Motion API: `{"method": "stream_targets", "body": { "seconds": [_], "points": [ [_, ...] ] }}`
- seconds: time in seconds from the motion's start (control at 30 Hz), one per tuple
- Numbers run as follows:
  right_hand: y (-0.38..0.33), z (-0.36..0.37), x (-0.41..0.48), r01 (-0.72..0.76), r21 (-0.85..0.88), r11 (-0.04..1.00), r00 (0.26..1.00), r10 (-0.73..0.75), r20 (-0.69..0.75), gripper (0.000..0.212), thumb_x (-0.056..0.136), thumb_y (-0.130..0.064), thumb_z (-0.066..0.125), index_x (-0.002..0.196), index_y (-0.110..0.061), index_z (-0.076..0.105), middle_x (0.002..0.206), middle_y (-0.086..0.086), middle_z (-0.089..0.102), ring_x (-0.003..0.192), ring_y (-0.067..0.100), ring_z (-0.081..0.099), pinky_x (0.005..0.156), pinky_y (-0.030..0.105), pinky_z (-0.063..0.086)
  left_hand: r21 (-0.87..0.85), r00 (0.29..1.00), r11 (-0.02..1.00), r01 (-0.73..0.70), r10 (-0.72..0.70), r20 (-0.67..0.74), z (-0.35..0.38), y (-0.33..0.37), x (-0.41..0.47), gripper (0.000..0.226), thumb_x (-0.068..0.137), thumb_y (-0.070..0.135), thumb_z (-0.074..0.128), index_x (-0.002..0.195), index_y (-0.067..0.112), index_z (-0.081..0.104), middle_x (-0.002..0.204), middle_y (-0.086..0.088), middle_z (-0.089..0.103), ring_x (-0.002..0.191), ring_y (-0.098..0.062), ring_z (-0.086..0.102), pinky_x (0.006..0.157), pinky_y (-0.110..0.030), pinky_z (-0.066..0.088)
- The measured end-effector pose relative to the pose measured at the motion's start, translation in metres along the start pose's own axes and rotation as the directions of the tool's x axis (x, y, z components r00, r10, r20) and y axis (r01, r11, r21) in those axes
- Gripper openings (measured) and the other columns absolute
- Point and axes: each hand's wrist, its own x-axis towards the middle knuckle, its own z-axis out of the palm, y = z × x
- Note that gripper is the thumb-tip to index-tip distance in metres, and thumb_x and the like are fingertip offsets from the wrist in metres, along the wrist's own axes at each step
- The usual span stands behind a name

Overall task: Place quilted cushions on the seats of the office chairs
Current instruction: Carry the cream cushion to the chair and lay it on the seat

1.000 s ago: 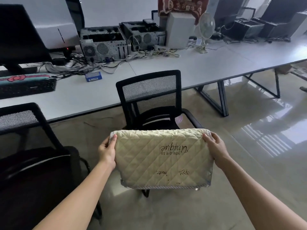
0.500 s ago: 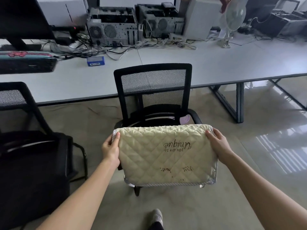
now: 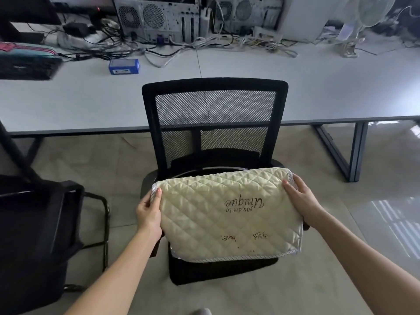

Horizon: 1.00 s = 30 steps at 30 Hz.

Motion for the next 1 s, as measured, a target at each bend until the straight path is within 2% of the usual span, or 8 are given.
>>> {"method": "stream_targets", "body": {
  "seconds": [0.1,0.2,0.33,0.47,0.6,0.73,0.87,1.0],
  "points": [
    [0.01,0.004,0.025,0.008,0.004,1.0,0.999,-0.008,0.033,0.045,0.091,-0.041,0.052,0.134,-0.033,0.04,0.103,-0.008,0.06,0.088,0.013,0.064,0.067,0.031,0.055,-0.01,0.999,1.0,0.016,-0.017,-0.03,0.008,-0.013,0.015,0.009,0.08,0.044,0.065,0.075,0.04,0.07,0.079,0.011,0.073,0.073,-0.006,0.068,0.059,-0.027,0.054],
    [0.03,0.01,0.05,0.026,-0.027,0.999,0.997,-0.024,0.069,0.044,0.093,-0.038,0.049,0.136,-0.032,0.039,0.119,-0.001,0.057,0.102,0.019,0.061,0.085,0.041,0.054,-0.014,0.998,1.0,0.015,-0.016,-0.058,0.01,-0.037,0.028,0.011,0.081,0.046,0.063,0.083,0.037,0.07,0.088,0.009,0.072,0.08,-0.009,0.068,0.066,-0.029,0.054],
    [0.072,0.024,0.078,0.028,-0.066,0.997,0.994,-0.02,0.111,0.043,0.095,-0.036,0.045,0.137,-0.033,0.035,0.113,-0.01,0.057,0.091,0.005,0.059,0.064,0.018,0.052,0.004,0.993,0.999,0.043,-0.043,-0.109,0.003,-0.084,0.04,0.012,0.081,0.046,0.063,0.086,0.035,0.067,0.092,0.009,0.067,0.086,-0.01,0.063,0.078,-0.033,0.052],
    [0.134,0.038,0.101,-0.014,-0.19,0.982,0.989,0.041,0.14,0.05,0.096,-0.038,0.042,0.142,-0.029,0.028,0.125,-0.007,0.054,0.1,0.008,0.057,0.078,0.019,0.051,0.069,0.989,0.996,0.064,-0.054,-0.14,-0.006,-0.142,0.049,0.026,0.08,0.045,0.063,0.099,0.027,0.068,0.097,0.006,0.067,0.091,-0.011,0.062,0.082,-0.032,0.05],
    [0.184,0.052,0.117,-0.046,-0.272,0.961,0.981,0.095,0.169,0.046,0.097,-0.037,0.039,0.141,-0.03,0.029,0.135,0.004,0.05,0.102,0.019,0.054,0.082,0.031,0.046,0.102,0.974,0.994,0.049,-0.025,-0.225,-0.016,-0.193,0.061,0.036,0.086,0.034,0.061,0.116,0.015,0.063,0.105,0.003,0.065,0.084,0.0,0.057,0.068,-0.011,0.041],
    [0.221,0.059,0.125,-0.075,-0.37,0.926,0.972,0.151,0.182,0.054,0.096,-0.041,0.038,0.146,-0.028,0.022,0.143,0.006,0.043,0.116,0.023,0.051,0.086,0.029,0.04,0.159,0.958,0.982,0.1,-0.052,-0.283,-0.029,-0.234,0.064,0.029,0.087,0.026,0.06,0.11,0.008,0.066,0.096,0.0,0.065,0.081,-0.006,0.058,0.061,-0.011,0.04],
    [0.237,0.062,0.128,-0.072,-0.388,0.919,0.98,0.137,0.143,0.049,0.097,-0.034,0.042,0.143,-0.026,0.029,0.124,0.007,0.056,0.08,0.009,0.056,0.061,0.021,0.042,0.245,0.947,0.962,0.122,-0.039,-0.318,-0.036,-0.254,0.063,0.024,0.087,0.024,0.06,0.102,0.007,0.068,0.085,0.001,0.066,0.073,-0.005,0.057,0.062,-0.016,0.041],
    [0.237,0.066,0.139,0.032,-0.526,0.85,0.993,0.034,0.116,0.046,0.096,-0.032,0.043,0.139,-0.018,0.036,0.116,0.019,0.062,0.072,0.021,0.053,0.062,0.03,0.037,0.415,0.943,0.905,0.091,0.056,-0.328,-0.036,-0.256,0.067,0.022,0.087,0.031,0.059,0.089,0.011,0.068,0.079,-0.003,0.066,0.077,-0.022,0.06,0.071,-0.029,0.045]
  ]
}}
